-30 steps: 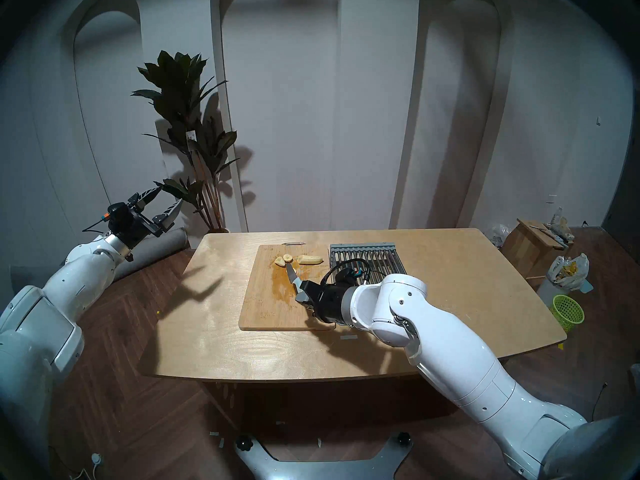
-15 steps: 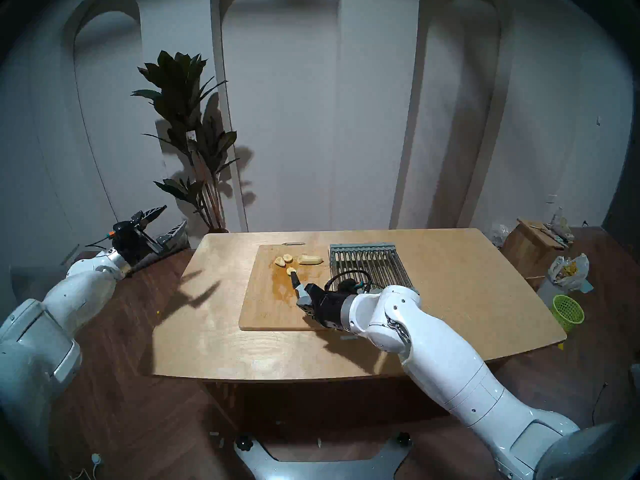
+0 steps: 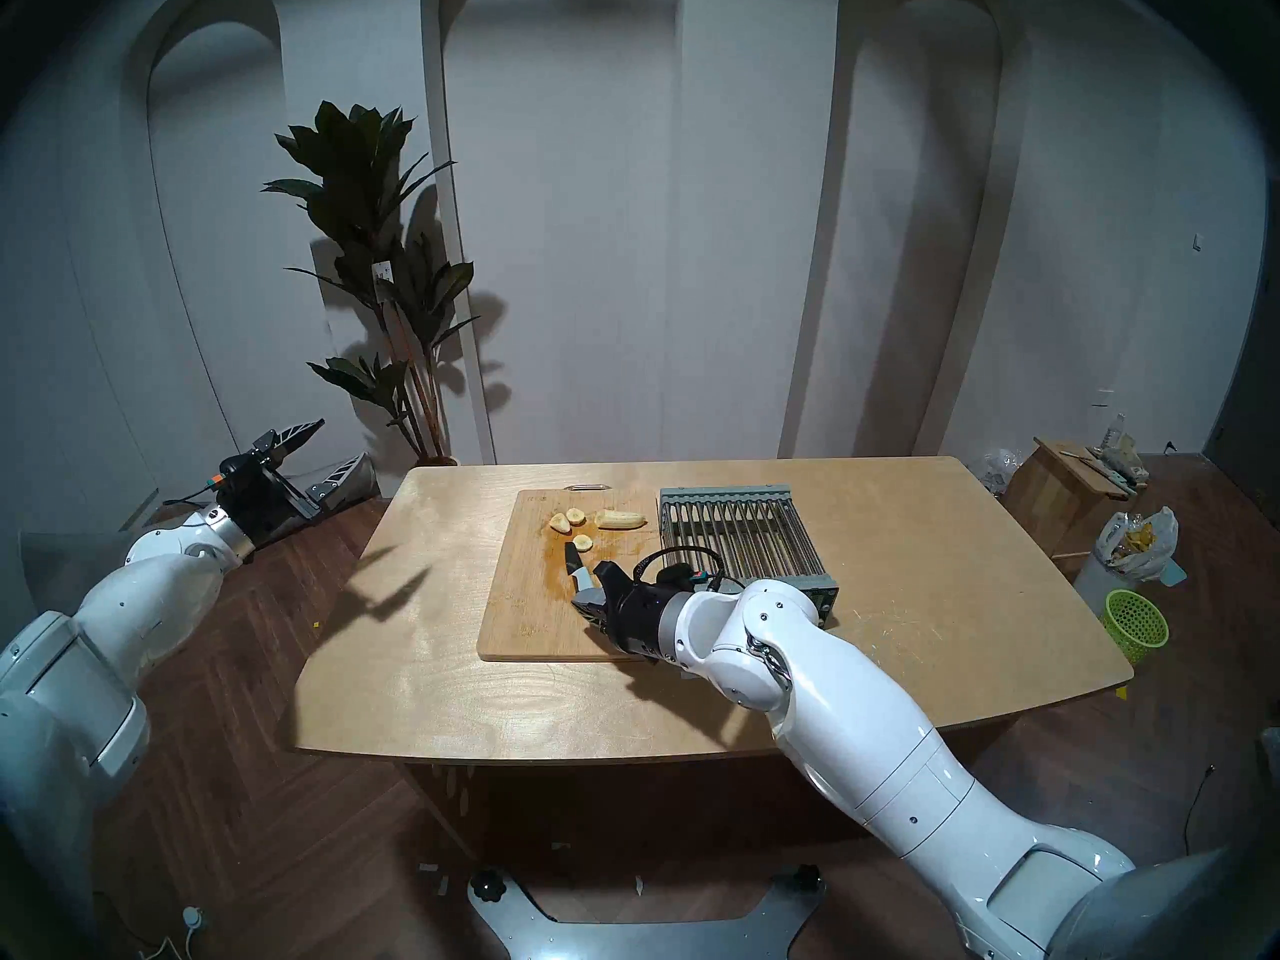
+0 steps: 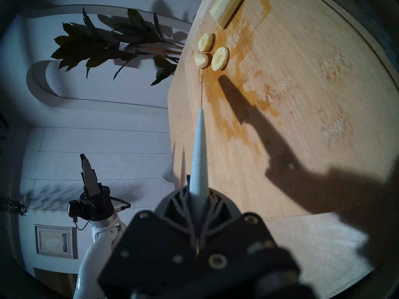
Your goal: Cut the banana into four pieces on the cutting board
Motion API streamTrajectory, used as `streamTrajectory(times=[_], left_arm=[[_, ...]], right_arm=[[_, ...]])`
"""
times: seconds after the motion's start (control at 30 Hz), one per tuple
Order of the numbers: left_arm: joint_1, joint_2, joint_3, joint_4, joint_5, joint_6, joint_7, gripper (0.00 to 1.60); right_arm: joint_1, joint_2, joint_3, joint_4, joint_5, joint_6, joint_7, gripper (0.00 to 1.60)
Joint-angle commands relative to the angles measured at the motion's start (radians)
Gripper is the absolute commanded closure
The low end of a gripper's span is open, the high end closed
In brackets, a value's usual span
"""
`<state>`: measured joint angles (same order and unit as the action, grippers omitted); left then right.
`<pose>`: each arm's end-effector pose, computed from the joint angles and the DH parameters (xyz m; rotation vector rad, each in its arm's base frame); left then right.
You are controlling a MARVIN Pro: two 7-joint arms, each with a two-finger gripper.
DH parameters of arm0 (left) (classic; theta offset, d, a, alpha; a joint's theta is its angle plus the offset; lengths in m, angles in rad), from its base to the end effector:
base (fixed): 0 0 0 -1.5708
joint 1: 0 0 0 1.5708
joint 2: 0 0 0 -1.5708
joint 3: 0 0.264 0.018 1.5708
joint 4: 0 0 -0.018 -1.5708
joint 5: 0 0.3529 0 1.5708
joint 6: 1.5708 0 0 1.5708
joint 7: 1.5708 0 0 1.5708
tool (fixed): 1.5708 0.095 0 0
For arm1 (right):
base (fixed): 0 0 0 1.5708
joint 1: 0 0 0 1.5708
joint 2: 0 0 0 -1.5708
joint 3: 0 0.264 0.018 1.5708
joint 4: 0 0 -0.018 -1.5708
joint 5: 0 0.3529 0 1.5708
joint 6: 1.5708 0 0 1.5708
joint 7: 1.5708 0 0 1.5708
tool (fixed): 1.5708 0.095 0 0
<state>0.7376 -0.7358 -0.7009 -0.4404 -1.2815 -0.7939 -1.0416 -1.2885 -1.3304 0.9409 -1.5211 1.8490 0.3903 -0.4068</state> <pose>0.5016 0.3103 -0.2314 1.6743 -0.8337 2.3208 0.4336 0.2112 -0.2825 -1.9259 0.5213 -0.4702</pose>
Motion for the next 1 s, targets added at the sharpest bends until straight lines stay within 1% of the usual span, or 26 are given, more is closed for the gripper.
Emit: streamTrajectory(times=[0.0, 0.43, 0.5, 0.53, 0.97], left_arm=[[-0.020, 0.027, -0.014, -0.060, 0.000, -0.040, -0.012, 0.00], [-0.017, 0.065, -0.021, -0.206, 0.024, -0.101, 0.053, 0.00], [-0.016, 0.068, -0.022, -0.216, 0.026, -0.104, 0.057, 0.00], [-0.013, 0.078, -0.022, -0.241, 0.031, -0.113, 0.068, 0.00], [0.015, 0.141, -0.021, -0.403, 0.058, -0.151, 0.126, 0.00]], right_arm=[[-0.005, -0.049, -0.007, 0.001, 0.015, -0.011, 0.044, 1.60], [-0.034, -0.039, -0.009, -0.011, 0.029, -0.028, 0.080, 1.60], [-0.037, -0.038, -0.007, -0.012, 0.030, -0.030, 0.083, 1.60], [-0.044, -0.034, -0.006, -0.014, 0.031, -0.034, 0.086, 1.60], [-0.074, -0.025, 0.013, -0.028, 0.039, -0.055, 0.100, 1.60]])
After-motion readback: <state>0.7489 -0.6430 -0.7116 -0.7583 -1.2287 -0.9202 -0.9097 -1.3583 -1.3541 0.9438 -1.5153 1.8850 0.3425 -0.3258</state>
